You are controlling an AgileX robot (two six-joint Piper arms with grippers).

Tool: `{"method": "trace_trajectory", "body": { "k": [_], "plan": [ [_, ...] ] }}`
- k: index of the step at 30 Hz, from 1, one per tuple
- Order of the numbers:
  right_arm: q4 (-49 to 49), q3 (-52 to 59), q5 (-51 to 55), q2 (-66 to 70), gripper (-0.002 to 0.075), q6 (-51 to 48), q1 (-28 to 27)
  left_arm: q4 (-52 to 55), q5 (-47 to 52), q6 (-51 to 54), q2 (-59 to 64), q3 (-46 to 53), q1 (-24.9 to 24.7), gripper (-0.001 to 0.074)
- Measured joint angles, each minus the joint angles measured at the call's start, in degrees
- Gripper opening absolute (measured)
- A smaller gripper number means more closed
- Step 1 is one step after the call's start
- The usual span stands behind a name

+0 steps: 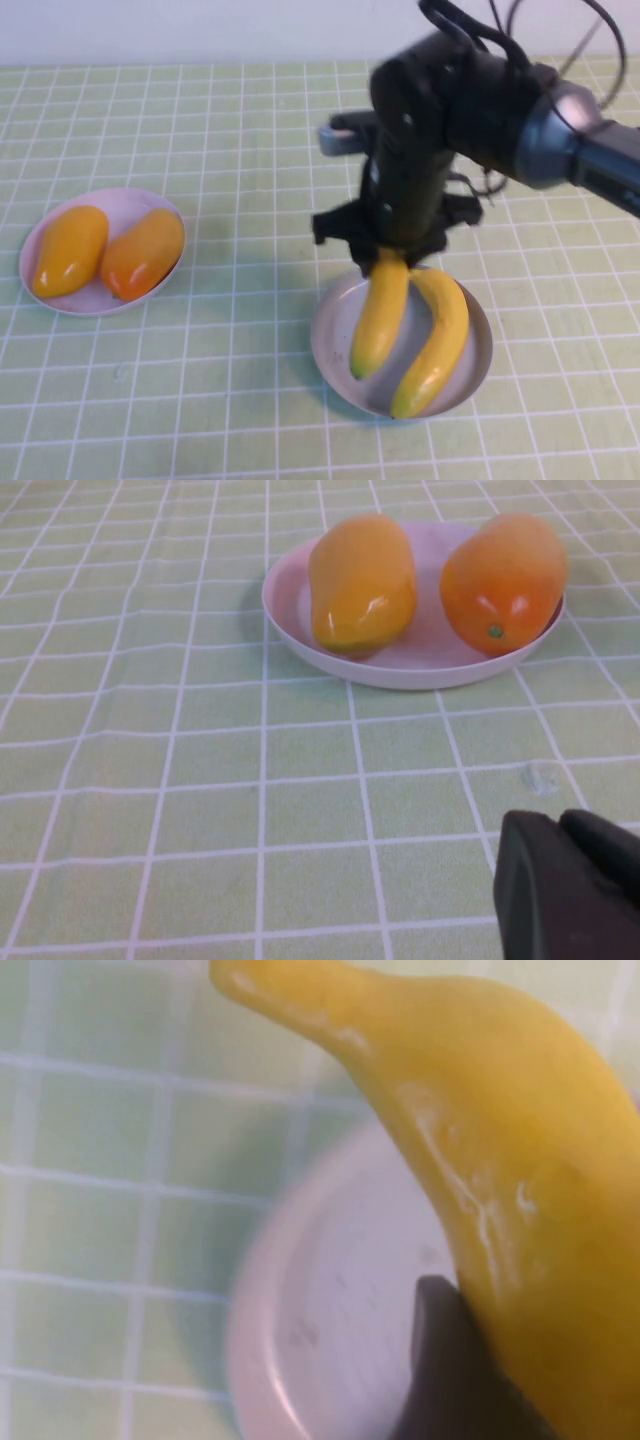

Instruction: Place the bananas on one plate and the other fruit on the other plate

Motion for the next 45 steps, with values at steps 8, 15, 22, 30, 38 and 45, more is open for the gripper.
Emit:
{"method": "trace_trajectory", "body": {
  "k": [8, 15, 22, 30, 38, 45],
  "plan": [
    [4.3, 14.3, -7.8, -3.3, 0.0307, 4.0, -2.2, 0.0, 0.0, 0.0, 0.0, 0.0, 0.0, 0.0002],
    [4.8, 14.7, -10.7, -1.5, 0.0307, 4.0, -2.2, 0.0, 0.0, 0.0, 0.0, 0.0, 0.0, 0.0002],
    [4.5, 14.8, -10.4, -1.0, 0.0416, 4.1, -2.2, 0.0, 0.0, 0.0, 0.0, 0.0, 0.0, 0.0002],
    [2.9, 14.8, -8.4, -4.2, 0.0428, 4.1, -1.6, 0.0, 0.0, 0.0, 0.0, 0.0, 0.0, 0.0002],
    [-1.5, 20.3, -6.9, -20.0, 0.0076, 4.1, 4.4, 0.0, 0.0, 0.0, 0.0, 0.0, 0.0, 0.0002],
    [-6.0, 30.1, -3.1, -33.8, -0.0009, 2.4, 6.3, 0.0, 0.0, 0.0, 0.0, 0.0, 0.0, 0.0002]
  ]
}}
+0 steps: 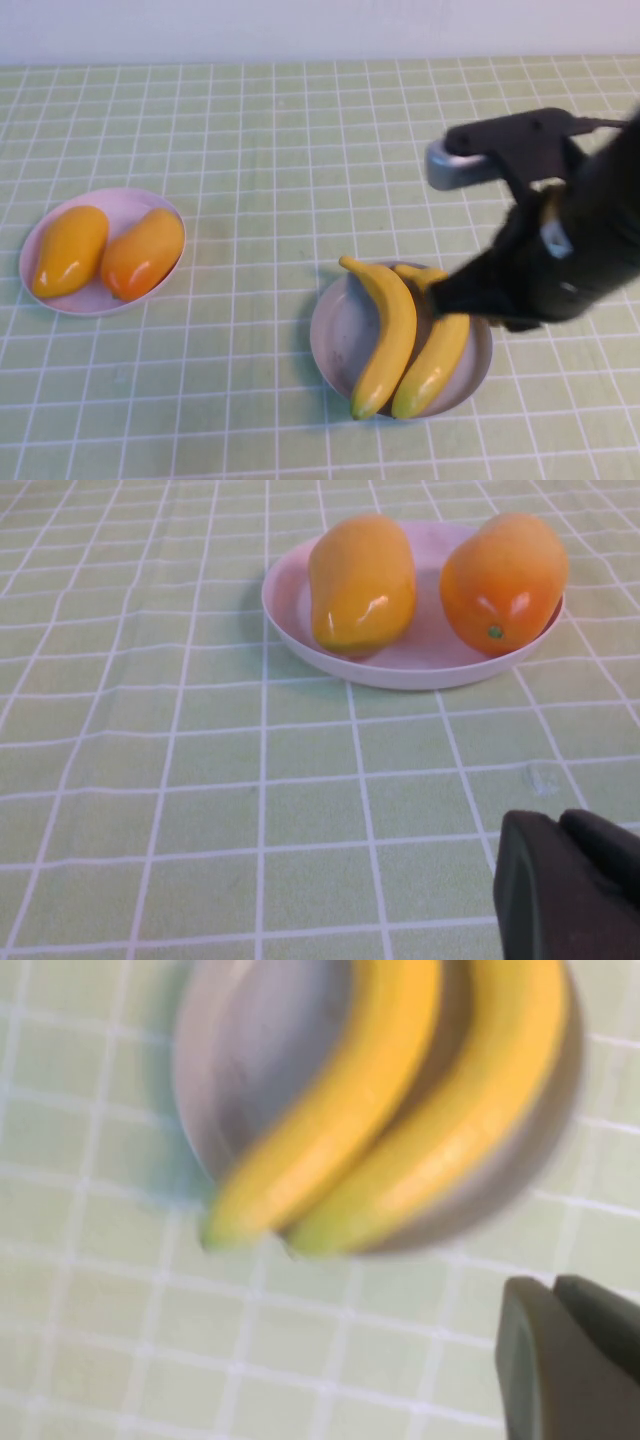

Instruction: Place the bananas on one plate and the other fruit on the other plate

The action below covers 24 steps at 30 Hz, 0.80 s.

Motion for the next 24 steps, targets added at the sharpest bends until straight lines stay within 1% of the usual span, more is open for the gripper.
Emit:
{"method": "trace_trajectory", "body": {
  "k": [8, 11, 14, 17, 20, 24],
  "plan": [
    [0.4, 12.8, 0.0, -16.9, -0.0014, -9.3, 0.2, 0.0, 0.0, 0.0, 0.0, 0.0, 0.0, 0.0002],
    [1.3, 14.8, 2.5, -20.6, -0.0015, -11.0, 0.2, 0.0, 0.0, 0.0, 0.0, 0.0, 0.0, 0.0002],
    [2.4, 15.6, 3.0, -23.3, -0.0015, -16.8, 0.2, 0.0, 0.0, 0.0, 0.0, 0.0, 0.0, 0.0002],
    [3.0, 18.1, 0.2, -25.2, -0.0015, -21.4, 0.2, 0.0, 0.0, 0.0, 0.0, 0.0, 0.0, 0.0002],
    [3.0, 22.4, -4.8, -26.6, -0.0015, -22.8, 0.2, 0.0, 0.0, 0.0, 0.0, 0.0, 0.0, 0.0002],
    [2.0, 30.4, -16.2, -28.9, -0.0015, -23.3, -0.4, 0.0, 0.0, 0.0, 0.0, 0.0, 0.0, 0.0002]
  ]
}}
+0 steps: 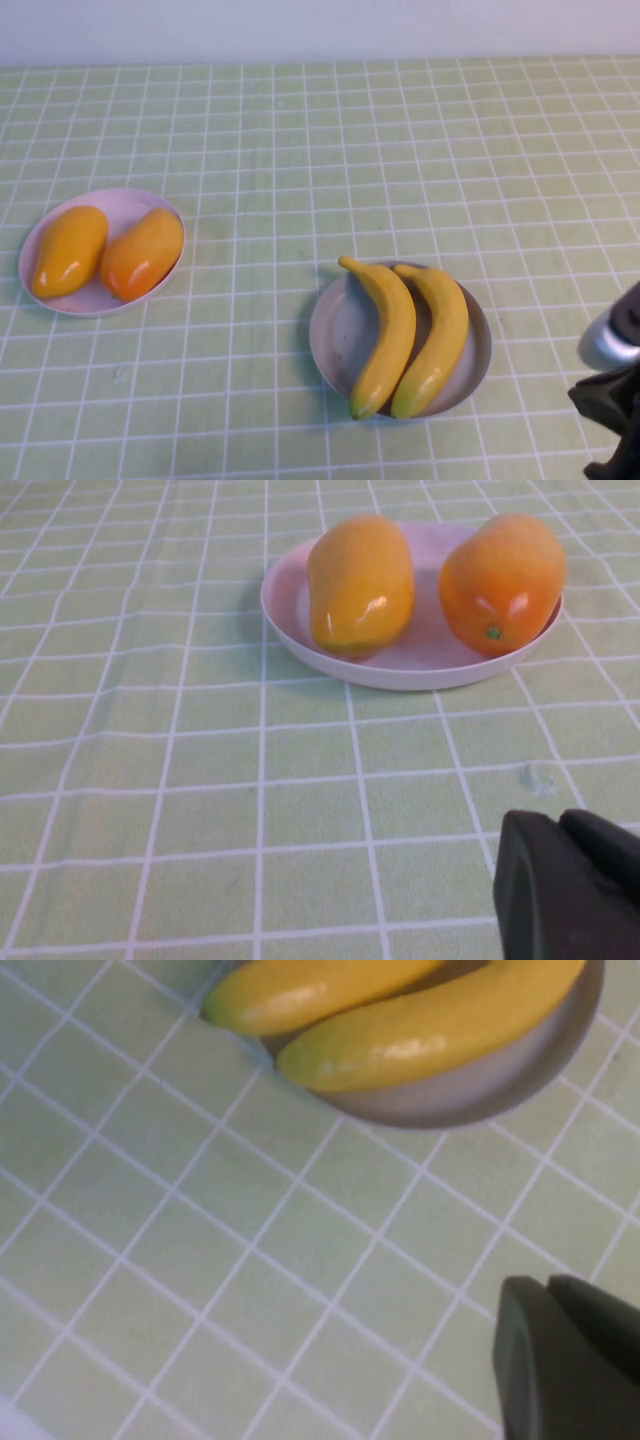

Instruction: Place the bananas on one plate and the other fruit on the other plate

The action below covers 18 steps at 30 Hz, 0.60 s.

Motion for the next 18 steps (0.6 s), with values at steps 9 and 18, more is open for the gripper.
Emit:
{"method": "trace_trajectory", "body": {
  "k": [9, 18],
  "plan": [
    [-1.7, 27.1, -35.6, -21.0, -0.0015, -0.1, -25.7, 0.0, 0.0, 0.0, 0.0, 0.0, 0.0, 0.0002],
    [-1.9, 44.6, -45.8, -44.8, -0.0015, -0.1, -39.4, 0.0, 0.0, 0.0, 0.0, 0.0, 0.0, 0.0002]
  ]
}}
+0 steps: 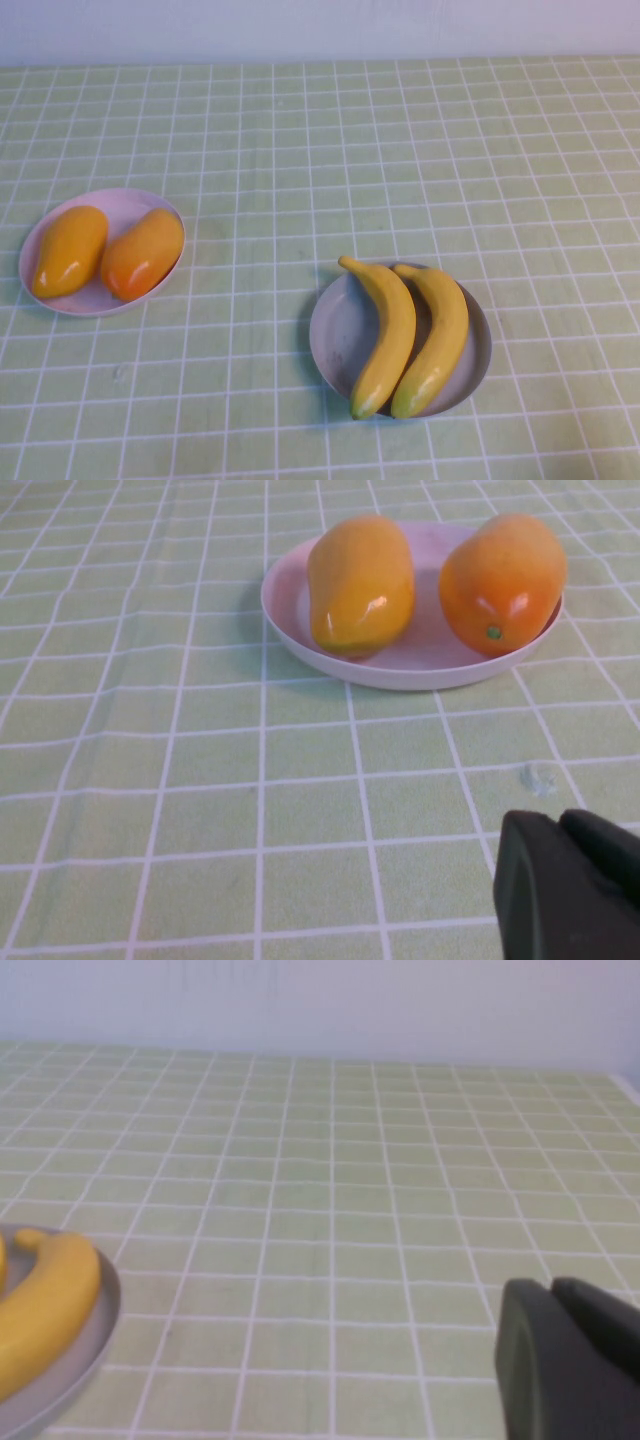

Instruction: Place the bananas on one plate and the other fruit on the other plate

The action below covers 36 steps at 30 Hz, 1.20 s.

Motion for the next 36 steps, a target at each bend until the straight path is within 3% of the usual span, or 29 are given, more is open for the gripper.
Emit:
{"method": "trace_trajectory", "body": {
  "k": [5, 14, 20, 27, 36],
  "plan": [
    [1.0, 1.0, 3.5, -7.5, -0.0015, 0.0, -0.6, 0.0, 0.0, 0.0, 0.0, 0.0, 0.0, 0.0002],
    [1.7, 1.0, 13.6, -8.0, -0.0015, 0.0, -0.6, 0.0, 0.0, 0.0, 0.0, 0.0, 0.0, 0.0002],
    [2.2, 1.0, 14.2, -8.0, -0.0015, -0.3, -0.6, 0.0, 0.0, 0.0, 0.0, 0.0, 0.0, 0.0002],
    [14.1, 1.0, 14.6, -8.0, -0.0015, -13.7, -0.6, 0.0, 0.0, 0.0, 0.0, 0.0, 0.0, 0.0002],
    [16.3, 1.0, 14.6, -8.0, -0.0015, -16.2, -0.6, 0.0, 0.0, 0.0, 0.0, 0.0, 0.0, 0.0002]
  ]
}}
